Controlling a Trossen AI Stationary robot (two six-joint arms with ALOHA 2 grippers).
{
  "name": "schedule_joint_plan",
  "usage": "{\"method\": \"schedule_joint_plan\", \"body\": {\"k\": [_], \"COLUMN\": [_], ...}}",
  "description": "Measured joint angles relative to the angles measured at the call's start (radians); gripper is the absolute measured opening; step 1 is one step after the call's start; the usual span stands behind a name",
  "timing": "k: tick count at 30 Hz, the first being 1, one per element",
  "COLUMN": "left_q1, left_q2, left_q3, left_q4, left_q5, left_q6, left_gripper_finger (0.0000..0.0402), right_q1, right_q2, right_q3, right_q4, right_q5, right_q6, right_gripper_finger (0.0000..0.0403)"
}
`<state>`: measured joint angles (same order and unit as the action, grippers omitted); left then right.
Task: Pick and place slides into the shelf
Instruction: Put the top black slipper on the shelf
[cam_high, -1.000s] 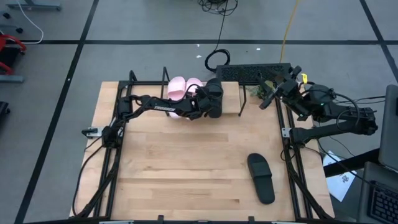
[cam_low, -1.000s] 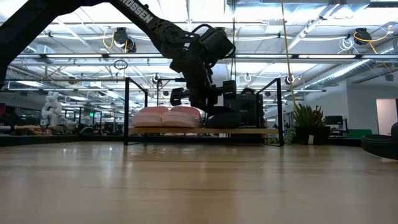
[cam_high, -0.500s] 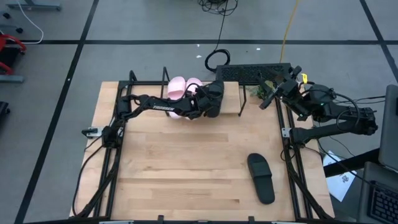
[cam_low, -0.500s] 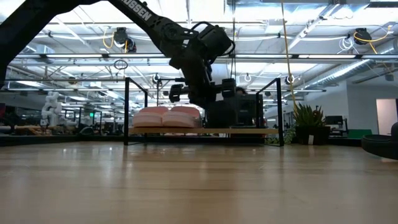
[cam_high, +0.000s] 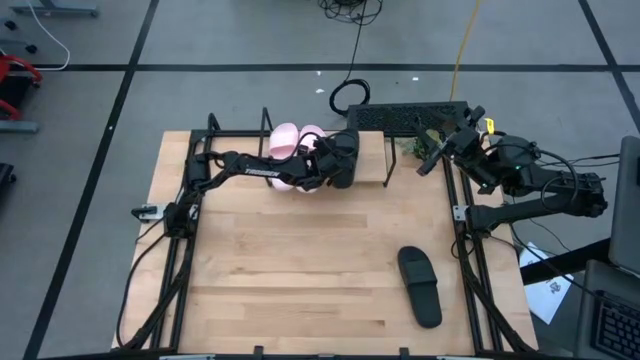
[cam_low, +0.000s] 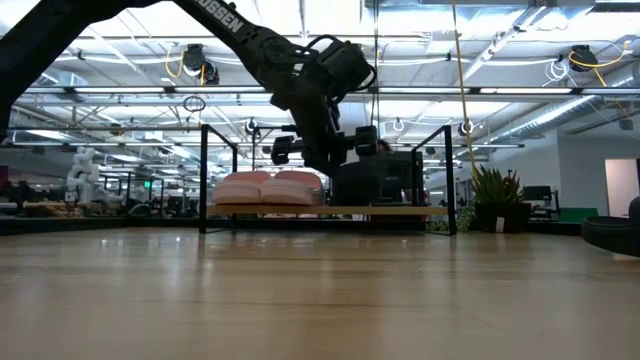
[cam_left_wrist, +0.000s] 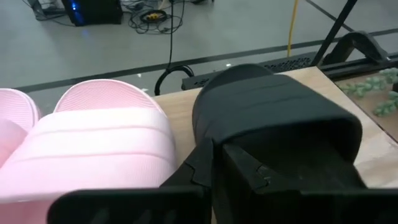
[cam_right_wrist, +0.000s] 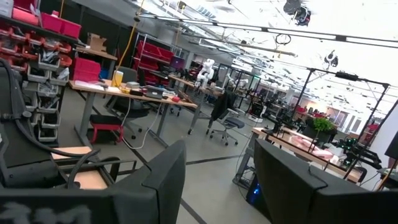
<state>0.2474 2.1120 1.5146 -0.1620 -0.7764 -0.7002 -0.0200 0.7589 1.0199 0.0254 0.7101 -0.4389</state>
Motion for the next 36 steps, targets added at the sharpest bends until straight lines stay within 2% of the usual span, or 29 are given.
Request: {"method": "schedule_joint_plan", "body": {"k": [14, 23, 36], "left_q1": [-0.001, 0.0, 0.002], "left_q2": [0.0, -0.001, -0.006], "left_q3": [0.0, 0.0, 0.0], "left_q4": [-0.053, -0.045, -0.041], "left_q5": [-0.01, 0.018, 0.048], "left_q6": [-0.026, -0.047, -0.059], "left_gripper_finger": [0.0019, 0.0023, 0.0093], "right_q1": [0.0, 0.0, 0.0], "right_q2": [0.0, 0.0, 0.0], "right_q3": [0.0, 0.0, 0.0], "right_q4": [0.0, 0.0, -0.009], "right_q5": [0.0, 0.0, 0.0], "right_q6": [0.0, 0.0, 0.0], "right_gripper_finger": [0.018, 0.018, 0.018]}}
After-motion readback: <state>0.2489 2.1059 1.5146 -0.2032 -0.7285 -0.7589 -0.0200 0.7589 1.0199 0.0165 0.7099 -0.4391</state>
